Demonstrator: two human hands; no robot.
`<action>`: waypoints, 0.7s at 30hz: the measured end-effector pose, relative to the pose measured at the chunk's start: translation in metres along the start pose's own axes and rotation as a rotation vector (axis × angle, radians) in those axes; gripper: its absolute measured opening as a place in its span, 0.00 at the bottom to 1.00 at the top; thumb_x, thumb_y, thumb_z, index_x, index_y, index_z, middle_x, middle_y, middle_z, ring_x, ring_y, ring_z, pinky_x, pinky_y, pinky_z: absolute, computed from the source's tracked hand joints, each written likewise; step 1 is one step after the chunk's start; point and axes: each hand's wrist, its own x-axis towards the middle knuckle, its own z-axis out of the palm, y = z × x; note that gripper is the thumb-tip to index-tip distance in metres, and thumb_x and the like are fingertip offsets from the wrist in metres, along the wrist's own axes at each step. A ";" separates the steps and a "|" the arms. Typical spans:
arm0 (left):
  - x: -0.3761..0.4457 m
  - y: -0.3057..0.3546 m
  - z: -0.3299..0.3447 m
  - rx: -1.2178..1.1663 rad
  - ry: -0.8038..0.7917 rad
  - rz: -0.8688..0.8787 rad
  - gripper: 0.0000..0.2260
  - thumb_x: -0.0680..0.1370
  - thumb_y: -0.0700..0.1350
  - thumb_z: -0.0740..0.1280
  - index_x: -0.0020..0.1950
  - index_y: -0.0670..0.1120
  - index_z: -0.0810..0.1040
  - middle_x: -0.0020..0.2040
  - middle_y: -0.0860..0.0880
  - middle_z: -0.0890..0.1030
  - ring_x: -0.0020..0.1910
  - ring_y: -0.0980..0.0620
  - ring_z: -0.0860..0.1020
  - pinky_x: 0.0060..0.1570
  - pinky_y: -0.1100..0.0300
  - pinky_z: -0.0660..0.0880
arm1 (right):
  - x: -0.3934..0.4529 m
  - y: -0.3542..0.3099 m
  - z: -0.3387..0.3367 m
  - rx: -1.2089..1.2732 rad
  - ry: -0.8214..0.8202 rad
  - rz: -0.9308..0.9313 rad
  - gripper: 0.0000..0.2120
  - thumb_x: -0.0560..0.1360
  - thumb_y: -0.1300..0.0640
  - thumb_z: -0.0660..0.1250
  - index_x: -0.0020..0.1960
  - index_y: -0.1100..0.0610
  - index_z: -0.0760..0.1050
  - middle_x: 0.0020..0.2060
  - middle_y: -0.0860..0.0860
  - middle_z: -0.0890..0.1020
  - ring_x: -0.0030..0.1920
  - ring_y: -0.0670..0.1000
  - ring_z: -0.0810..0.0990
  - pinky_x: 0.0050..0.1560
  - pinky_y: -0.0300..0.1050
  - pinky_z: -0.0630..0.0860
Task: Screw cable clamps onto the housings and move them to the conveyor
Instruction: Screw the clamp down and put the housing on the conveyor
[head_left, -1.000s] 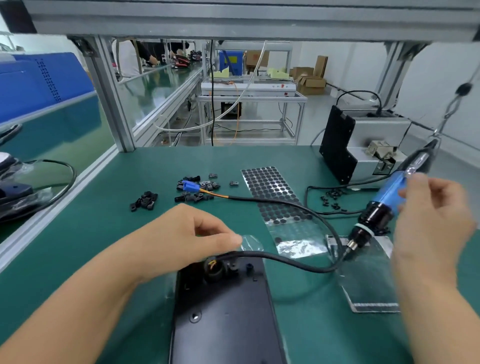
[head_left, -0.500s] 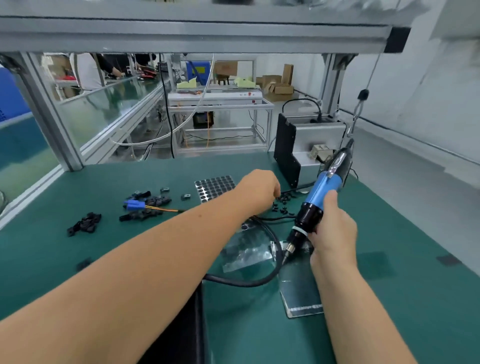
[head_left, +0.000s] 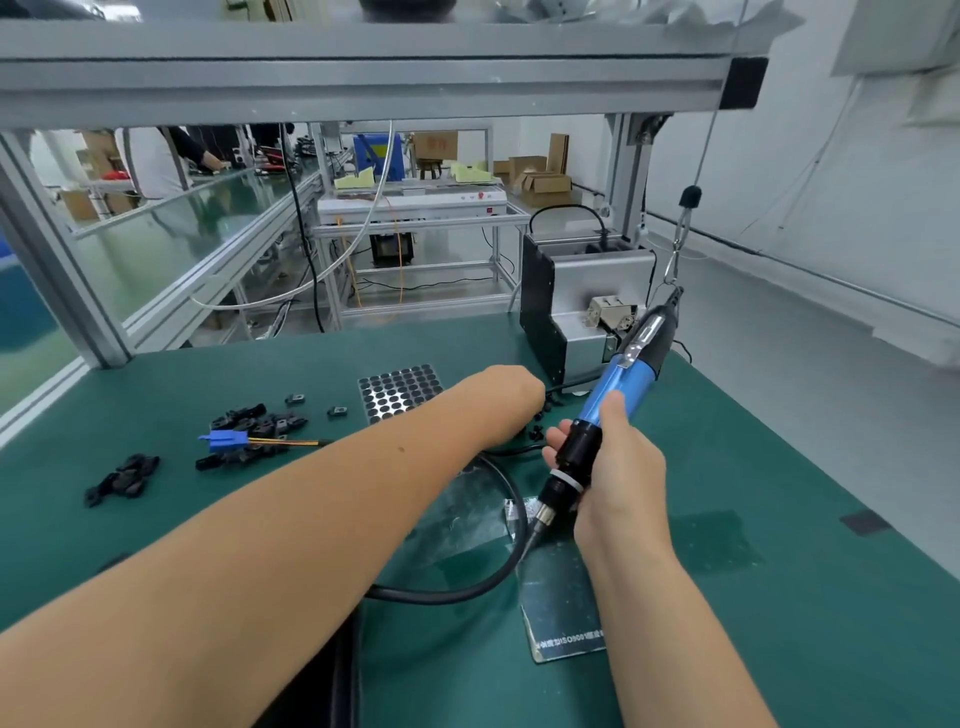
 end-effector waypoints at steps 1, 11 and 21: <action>-0.002 0.000 0.000 -0.006 0.011 0.003 0.15 0.74 0.32 0.63 0.31 0.45 0.65 0.30 0.49 0.68 0.27 0.51 0.66 0.26 0.59 0.63 | -0.001 0.000 -0.001 0.018 -0.001 0.008 0.15 0.79 0.48 0.63 0.45 0.60 0.74 0.27 0.50 0.81 0.29 0.48 0.81 0.35 0.45 0.81; -0.092 -0.044 -0.021 -0.742 0.319 -0.317 0.12 0.74 0.42 0.62 0.32 0.43 0.66 0.31 0.47 0.71 0.34 0.49 0.68 0.33 0.60 0.65 | -0.018 -0.024 -0.001 0.189 -0.022 -0.204 0.10 0.81 0.50 0.59 0.48 0.58 0.69 0.38 0.53 0.78 0.30 0.46 0.78 0.33 0.42 0.76; -0.226 -0.036 0.001 -2.225 0.289 -0.251 0.05 0.75 0.39 0.69 0.46 0.39 0.83 0.35 0.48 0.79 0.30 0.57 0.73 0.27 0.68 0.67 | -0.077 -0.045 0.041 0.604 -0.352 -0.059 0.13 0.81 0.49 0.58 0.52 0.58 0.73 0.39 0.53 0.80 0.38 0.49 0.79 0.46 0.46 0.78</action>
